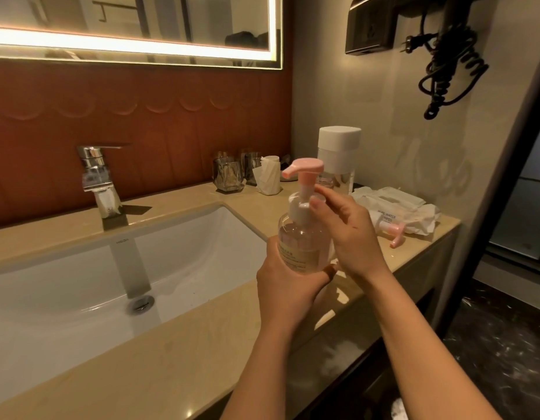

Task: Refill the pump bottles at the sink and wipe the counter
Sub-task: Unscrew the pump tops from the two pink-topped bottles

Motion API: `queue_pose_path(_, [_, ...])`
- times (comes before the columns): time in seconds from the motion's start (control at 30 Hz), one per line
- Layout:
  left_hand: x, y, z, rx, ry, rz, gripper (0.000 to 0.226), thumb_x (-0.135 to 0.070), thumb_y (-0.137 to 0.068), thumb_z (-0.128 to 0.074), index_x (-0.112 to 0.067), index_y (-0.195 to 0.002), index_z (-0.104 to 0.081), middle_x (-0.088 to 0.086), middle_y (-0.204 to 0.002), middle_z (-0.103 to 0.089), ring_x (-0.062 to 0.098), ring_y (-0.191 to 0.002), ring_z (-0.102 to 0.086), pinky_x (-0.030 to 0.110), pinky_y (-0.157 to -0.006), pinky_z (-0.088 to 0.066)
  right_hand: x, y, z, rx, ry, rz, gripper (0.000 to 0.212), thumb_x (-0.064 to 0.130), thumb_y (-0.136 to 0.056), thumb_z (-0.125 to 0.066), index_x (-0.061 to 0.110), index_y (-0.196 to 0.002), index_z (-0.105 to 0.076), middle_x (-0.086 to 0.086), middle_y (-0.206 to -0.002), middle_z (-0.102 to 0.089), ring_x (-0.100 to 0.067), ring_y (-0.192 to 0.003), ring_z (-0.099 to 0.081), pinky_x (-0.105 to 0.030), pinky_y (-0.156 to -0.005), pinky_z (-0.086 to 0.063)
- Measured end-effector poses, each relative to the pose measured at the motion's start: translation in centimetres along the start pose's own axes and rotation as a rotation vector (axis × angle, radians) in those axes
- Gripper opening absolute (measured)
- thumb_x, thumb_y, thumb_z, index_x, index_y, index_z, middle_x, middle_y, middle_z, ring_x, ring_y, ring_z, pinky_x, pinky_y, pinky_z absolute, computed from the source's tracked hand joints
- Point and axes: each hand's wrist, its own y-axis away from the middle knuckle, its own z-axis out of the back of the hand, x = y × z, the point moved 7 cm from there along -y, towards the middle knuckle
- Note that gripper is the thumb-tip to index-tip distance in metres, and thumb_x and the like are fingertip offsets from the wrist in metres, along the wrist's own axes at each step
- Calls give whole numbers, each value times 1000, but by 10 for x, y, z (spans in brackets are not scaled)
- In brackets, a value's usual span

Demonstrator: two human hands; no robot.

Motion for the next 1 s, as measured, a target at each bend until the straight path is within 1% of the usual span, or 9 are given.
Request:
queue_pose_path(0.1, [-1, 0, 0, 2, 3, 3, 68, -44, -57, -84, -41, -107, -39, -19, -97, -56, -1, -86, -56, 10, -67, -43, 0, -3, -3, 47, 94, 8, 41, 52, -88, -47, 39, -127, -45, 8, -129, -48, -14, -127, -38, -41, -103, -38])
queue_pose_path(0.2, [-1, -2, -1, 29, 18, 33, 65, -40, -60, -84, -46, -102, -34, -25, -90, -49, -6, -80, -50, 7, -62, -38, 7, -7, -9, -14, 319, 0, 77, 65, -71, -61, 35, -137, -36, 9, -130, -40, -16, -125, -34, -44, -102, -39])
queue_pose_path(0.27, [0, -3, -2, 37, 26, 55, 68, -41, -61, -84, -43, -107, -33, -25, -89, -47, -4, -80, -48, 6, -61, -37, 15, -9, -9, -117, 439, 21, 85, 63, -64, -72, 30, -133, -36, 3, -131, -44, -17, -121, -36, -43, -103, -38])
queue_pose_path(0.4, [1, -3, 0, 29, -1, 41, 64, -41, -60, -84, -37, -104, -37, -22, -88, -52, -4, -79, -52, 9, -62, -39, 14, -12, -6, -222, 457, 2, 69, 56, -63, -77, 28, -116, -43, 3, -121, -53, -17, -115, -43, -42, -99, -39])
queue_pose_path(0.53, [1, -3, 0, 14, -9, 20, 66, -39, -59, -85, -35, -107, -41, -17, -94, -56, 2, -85, -55, 17, -70, -47, 3, -9, -8, -101, 251, -27, 47, 42, -74, -71, 34, -112, -45, 2, -117, -53, -21, -109, -50, -48, -92, -47])
queue_pose_path(0.67, [0, -3, 0, 16, -17, 11, 64, -39, -59, -83, -35, -108, -41, -17, -93, -56, 3, -86, -55, 22, -75, -51, 1, -5, -10, -21, 215, -50, 59, 48, -76, -55, 32, -130, -42, 4, -115, -41, -19, -113, -43, -44, -99, -42])
queue_pose_path(0.8, [0, -4, -2, 28, -30, 14, 66, -43, -61, -83, -40, -107, -35, -22, -91, -50, -5, -80, -49, 9, -65, -38, 4, -5, -8, -114, 297, -32, 77, 54, -70, -72, 34, -133, -33, 4, -131, -39, -18, -126, -33, -47, -103, -39])
queue_pose_path(0.9, [1, -4, -2, 30, 5, 27, 67, -41, -59, -84, -39, -107, -36, -22, -91, -51, -2, -83, -52, 11, -67, -40, 8, -5, -2, -174, 276, -17, 74, 53, -61, -78, 38, -118, -32, 8, -120, -46, -16, -116, -43, -42, -96, -47])
queue_pose_path(1.0, [1, -4, -2, 28, 10, 22, 68, -39, -59, -85, -39, -105, -36, -23, -90, -50, -2, -84, -51, 13, -69, -41, 10, -5, 4, -153, 209, -4, 65, 42, -67, -78, 30, -119, -41, 14, -102, -52, -5, -96, -53, -22, -79, -50])
